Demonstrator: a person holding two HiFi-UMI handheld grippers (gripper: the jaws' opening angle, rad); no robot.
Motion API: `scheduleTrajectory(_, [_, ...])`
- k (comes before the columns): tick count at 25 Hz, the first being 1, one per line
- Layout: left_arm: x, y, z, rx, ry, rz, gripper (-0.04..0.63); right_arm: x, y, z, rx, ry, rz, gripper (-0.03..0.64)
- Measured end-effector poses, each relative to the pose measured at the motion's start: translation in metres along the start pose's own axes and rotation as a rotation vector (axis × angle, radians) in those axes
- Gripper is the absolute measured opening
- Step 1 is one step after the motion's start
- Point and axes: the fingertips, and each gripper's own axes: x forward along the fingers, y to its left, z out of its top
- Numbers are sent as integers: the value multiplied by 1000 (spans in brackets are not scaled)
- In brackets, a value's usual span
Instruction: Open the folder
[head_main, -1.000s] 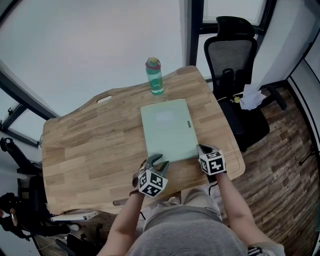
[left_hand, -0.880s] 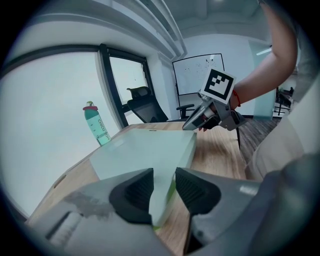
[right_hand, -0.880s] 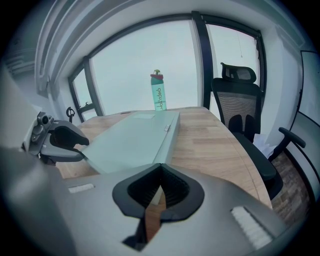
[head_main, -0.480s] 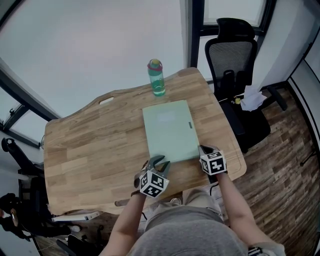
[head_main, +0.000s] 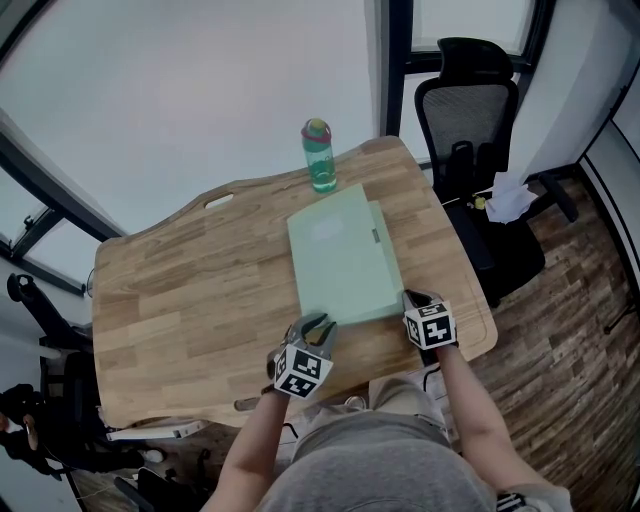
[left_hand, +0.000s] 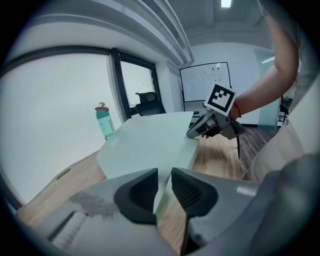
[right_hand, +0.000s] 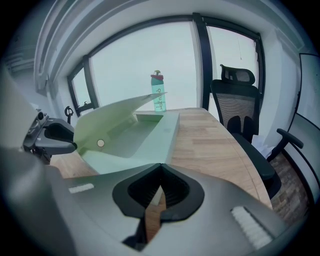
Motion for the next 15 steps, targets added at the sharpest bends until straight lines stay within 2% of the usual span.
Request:
scheduleTrajectory(4, [-10,3,-3,-15,-19,39,83,0,0,0,-1,2,-6,0])
scheduleTrajectory(9, [-24,11,-4,-124,-74,95,69,0,1,0,-11,6,-21,0])
scheduleTrajectory(15, [-45,25,-3,-163,-110,168,44,0,1,0,-16,3,-23,0])
